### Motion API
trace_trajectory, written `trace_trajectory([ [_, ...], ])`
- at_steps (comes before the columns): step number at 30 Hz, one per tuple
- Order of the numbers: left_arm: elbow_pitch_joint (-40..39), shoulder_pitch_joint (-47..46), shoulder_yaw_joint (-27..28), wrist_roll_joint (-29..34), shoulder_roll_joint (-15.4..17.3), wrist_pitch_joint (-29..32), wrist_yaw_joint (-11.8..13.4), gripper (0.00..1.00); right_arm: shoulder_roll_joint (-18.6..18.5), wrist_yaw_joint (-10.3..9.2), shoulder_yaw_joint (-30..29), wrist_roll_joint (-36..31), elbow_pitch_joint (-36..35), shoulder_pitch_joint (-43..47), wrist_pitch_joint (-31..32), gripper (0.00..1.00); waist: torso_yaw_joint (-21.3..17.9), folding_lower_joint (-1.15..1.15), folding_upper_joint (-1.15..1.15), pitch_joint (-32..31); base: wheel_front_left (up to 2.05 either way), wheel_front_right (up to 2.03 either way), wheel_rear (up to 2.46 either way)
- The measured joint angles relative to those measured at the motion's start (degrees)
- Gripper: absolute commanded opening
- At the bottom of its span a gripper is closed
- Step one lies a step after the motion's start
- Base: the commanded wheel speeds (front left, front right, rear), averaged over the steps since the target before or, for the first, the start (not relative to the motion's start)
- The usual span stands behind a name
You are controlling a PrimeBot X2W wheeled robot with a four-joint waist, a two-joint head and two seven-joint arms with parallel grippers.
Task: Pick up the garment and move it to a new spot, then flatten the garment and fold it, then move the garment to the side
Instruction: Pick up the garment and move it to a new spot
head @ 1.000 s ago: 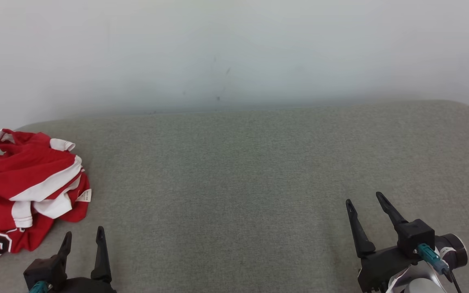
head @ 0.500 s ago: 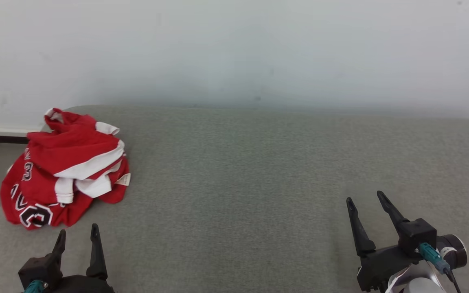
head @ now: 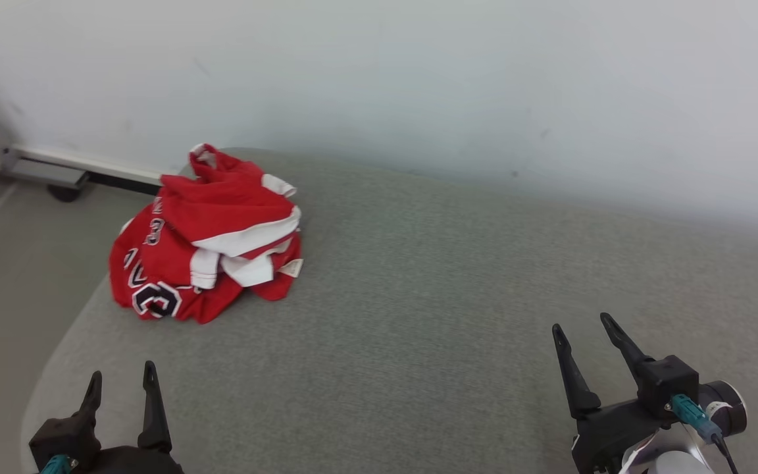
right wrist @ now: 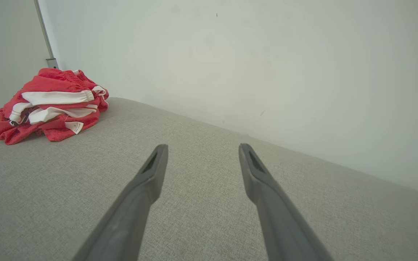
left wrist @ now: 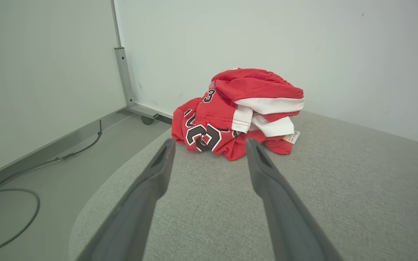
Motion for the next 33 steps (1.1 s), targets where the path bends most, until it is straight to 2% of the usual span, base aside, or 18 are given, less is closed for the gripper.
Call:
trace_trajectory([
  [9, -1.13, 1.17, 1.88, 0.24, 0.52, 0.41, 0.00, 1.00, 1.72, 0.64, 1.24, 0.56, 0.82, -0.77, 0.00, 1.00, 6.47, 0.00, 0.00, -0.51, 0.00, 0.00, 0.00],
  [16, -1.38, 1.06, 1.20, -0.24, 0.55, 1.42, -0.38, 1.00, 1.58, 0.96, 0.97, 0.56, 1.41, -1.19, 0.00, 1.00, 7.44, -0.01, 0.00, -0.94, 0.00, 0.00, 0.00],
  [20, -0.98, -3.47, 0.85, -2.12, 2.14, 3.39, -4.28, 1.00, 1.52, 0.96, 1.19, 0.48, 1.24, -1.12, 0.00, 1.00, 6.87, 0.00, 0.00, -0.44, 0.00, 0.00, 0.00],
  [26, 2.77, -21.23, 0.00, -4.39, 6.41, 9.18, -11.37, 1.00, 0.69, 1.21, 1.92, -0.75, 0.70, -1.53, 0.04, 1.00, 5.35, 0.00, 0.00, 1.26, 0.00, 0.00, 0.00],
  [28, 5.32, -26.38, 1.20, -7.08, 6.95, 11.55, -13.68, 1.00, 0.27, 1.22, 2.13, -1.25, 0.11, -2.09, 0.21, 1.00, 4.63, 0.00, 0.00, 2.03, 0.00, 0.00, 0.00],
  [33, 12.18, -35.89, 2.19, -12.43, 8.24, 18.87, -14.22, 1.00, -1.78, 1.44, 2.20, -2.21, -1.83, -3.58, 1.38, 1.00, 2.44, 0.00, 0.00, 4.53, 0.00, 0.00, 0.00],
])
